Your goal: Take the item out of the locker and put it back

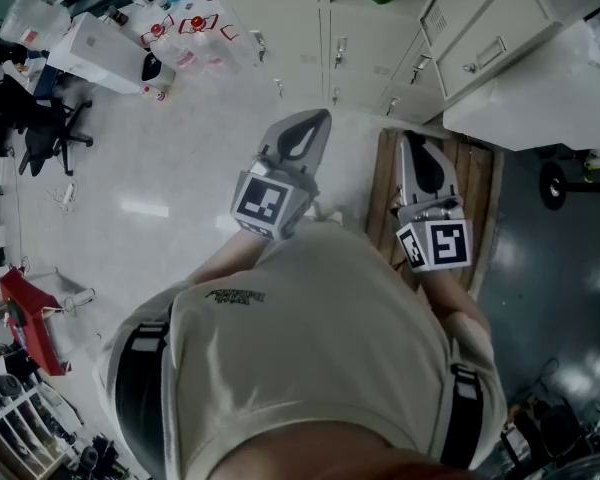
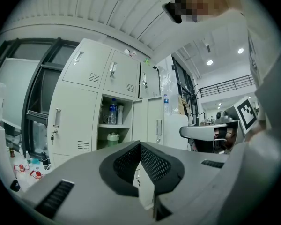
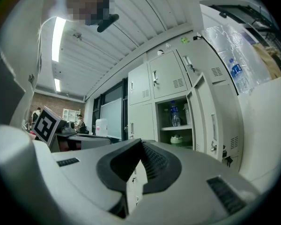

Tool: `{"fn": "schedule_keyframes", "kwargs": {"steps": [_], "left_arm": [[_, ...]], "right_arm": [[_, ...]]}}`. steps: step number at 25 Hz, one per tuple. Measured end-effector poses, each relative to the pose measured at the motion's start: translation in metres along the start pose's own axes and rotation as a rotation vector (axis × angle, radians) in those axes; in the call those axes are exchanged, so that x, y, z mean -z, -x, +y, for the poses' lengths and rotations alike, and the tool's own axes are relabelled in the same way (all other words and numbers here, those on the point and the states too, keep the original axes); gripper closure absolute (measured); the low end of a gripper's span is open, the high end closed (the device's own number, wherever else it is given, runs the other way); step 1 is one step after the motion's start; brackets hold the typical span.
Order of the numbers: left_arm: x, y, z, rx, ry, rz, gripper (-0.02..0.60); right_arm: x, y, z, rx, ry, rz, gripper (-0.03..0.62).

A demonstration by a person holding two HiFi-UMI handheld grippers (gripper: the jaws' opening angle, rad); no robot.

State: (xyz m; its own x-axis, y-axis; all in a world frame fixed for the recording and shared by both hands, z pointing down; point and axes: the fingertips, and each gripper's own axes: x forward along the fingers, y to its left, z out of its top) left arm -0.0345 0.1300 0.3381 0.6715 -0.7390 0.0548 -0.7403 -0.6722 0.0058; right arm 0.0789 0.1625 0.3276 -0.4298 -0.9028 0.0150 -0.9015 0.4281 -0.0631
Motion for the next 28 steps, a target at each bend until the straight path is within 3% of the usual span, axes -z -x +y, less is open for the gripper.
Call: {"fn": "schedule_keyframes", "kwargs": {"steps": [16, 28], "left_arm": [[0.000, -0.008, -0.024, -0.021, -0.025, -0.003, 0.571], [0.001, -0.014, -0.013, -0.050, -0.030, -0.010, 0.571]], "right_arm": [[-0.002, 0.016, -0.022, -0.015, 0.011, -0.035, 0.592], [-0.003, 0.001, -0.023, -0.045, 0.035, -0.045, 0.592]]}}
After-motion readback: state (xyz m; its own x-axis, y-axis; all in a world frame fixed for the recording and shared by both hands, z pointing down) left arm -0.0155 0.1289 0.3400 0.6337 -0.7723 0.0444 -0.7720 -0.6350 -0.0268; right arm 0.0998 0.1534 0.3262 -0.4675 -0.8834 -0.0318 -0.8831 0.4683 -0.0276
